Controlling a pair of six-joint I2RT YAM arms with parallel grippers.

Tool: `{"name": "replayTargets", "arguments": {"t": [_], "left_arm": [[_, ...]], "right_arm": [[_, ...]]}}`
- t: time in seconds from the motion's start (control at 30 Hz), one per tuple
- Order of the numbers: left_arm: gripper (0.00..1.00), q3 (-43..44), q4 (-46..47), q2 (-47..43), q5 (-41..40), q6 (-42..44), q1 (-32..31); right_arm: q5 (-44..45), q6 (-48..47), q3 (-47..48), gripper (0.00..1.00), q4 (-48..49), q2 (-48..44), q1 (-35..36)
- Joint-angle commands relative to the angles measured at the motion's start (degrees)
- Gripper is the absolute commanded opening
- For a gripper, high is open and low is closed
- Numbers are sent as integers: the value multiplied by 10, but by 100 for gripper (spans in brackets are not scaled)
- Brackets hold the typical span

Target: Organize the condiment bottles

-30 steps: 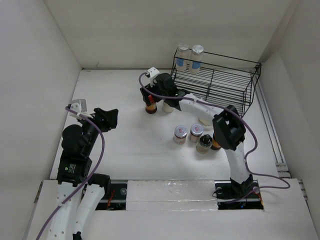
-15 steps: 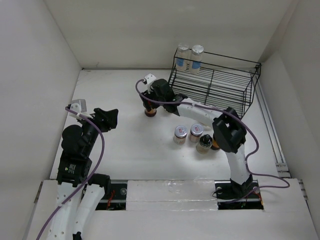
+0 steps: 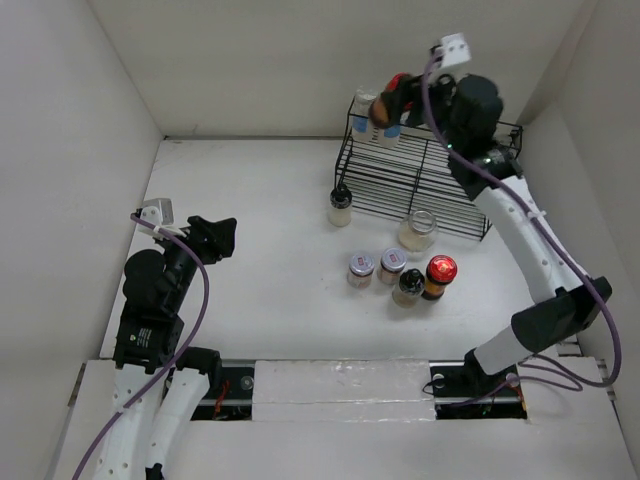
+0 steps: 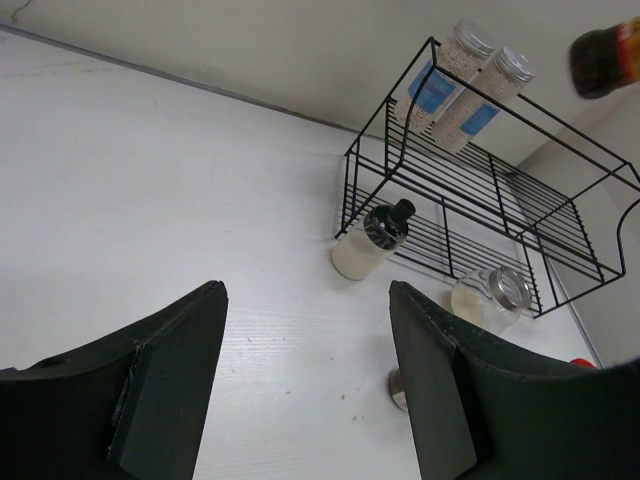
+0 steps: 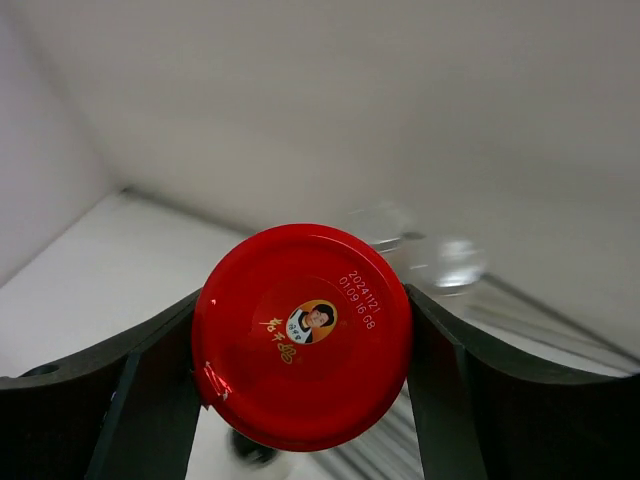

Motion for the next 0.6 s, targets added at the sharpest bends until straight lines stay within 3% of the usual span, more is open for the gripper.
{"name": "replayTargets", "arguments": {"t": [0.0, 0.37, 0.57], "left_arm": [[62, 4, 21, 1, 5, 6, 3], [62, 4, 21, 1, 5, 6, 3], [62, 4, 21, -4, -2, 6, 3]], "right_arm": [[12, -2, 55, 44, 31, 15, -66], [-9, 20, 338, 43, -68, 207, -189], [-9, 20, 357, 43, -85, 230, -196]]}}
